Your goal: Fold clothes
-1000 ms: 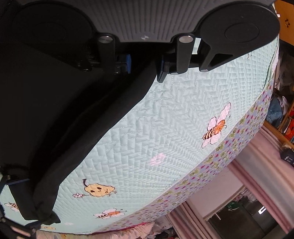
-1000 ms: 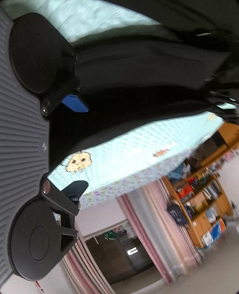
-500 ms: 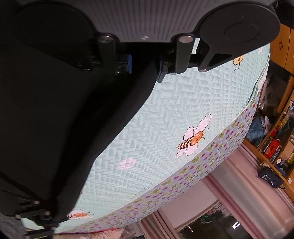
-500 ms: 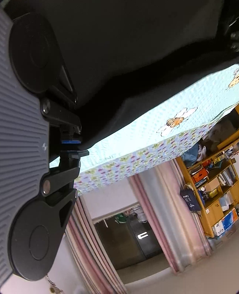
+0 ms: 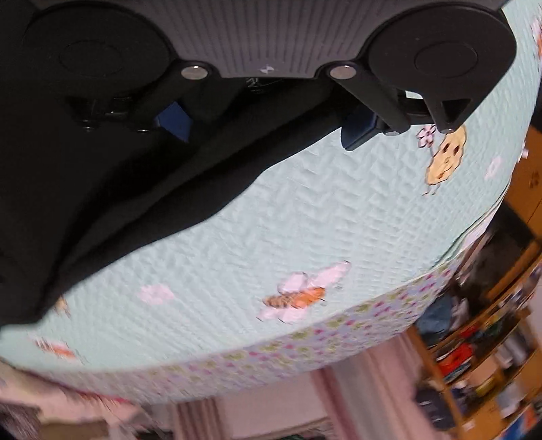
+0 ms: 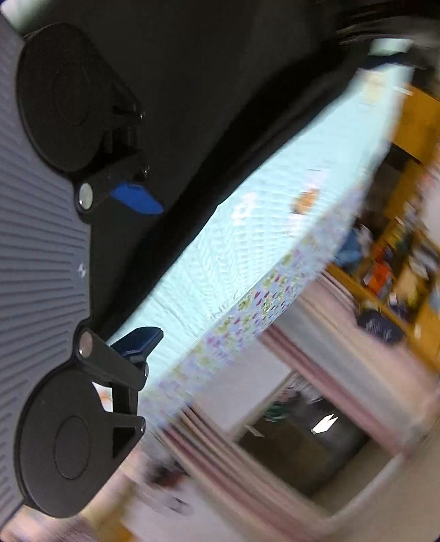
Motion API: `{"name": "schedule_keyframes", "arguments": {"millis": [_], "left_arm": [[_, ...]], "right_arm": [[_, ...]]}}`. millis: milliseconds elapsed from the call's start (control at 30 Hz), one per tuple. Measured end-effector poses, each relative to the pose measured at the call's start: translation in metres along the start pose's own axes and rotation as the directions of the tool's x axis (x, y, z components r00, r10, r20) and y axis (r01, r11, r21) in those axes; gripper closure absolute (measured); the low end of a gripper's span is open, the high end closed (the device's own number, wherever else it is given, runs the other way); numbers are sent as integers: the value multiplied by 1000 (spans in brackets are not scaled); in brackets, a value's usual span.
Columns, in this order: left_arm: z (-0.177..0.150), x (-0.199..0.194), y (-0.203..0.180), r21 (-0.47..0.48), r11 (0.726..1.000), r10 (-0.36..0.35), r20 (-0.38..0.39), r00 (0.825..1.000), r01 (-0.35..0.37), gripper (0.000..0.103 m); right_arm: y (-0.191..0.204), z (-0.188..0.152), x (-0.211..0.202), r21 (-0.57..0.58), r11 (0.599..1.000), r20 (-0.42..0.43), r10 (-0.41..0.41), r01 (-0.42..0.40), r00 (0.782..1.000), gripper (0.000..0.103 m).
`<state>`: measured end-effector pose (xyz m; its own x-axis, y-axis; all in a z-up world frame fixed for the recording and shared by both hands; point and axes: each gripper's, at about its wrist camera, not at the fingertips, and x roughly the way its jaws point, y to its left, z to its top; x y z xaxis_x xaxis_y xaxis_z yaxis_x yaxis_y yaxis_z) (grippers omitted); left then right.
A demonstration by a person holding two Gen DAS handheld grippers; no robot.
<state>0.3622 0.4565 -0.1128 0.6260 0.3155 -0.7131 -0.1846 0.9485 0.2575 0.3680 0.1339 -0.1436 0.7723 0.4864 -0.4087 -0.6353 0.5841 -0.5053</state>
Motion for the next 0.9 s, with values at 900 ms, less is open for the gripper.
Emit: {"name": "schedule_keyframes", "arguments": {"millis": [900], "left_arm": [[32,78,25,-672,564,-546,133,827,480,28]], "right_arm": [[-61,-95,-84,784,614,-39,192,-89,981,28]]}}
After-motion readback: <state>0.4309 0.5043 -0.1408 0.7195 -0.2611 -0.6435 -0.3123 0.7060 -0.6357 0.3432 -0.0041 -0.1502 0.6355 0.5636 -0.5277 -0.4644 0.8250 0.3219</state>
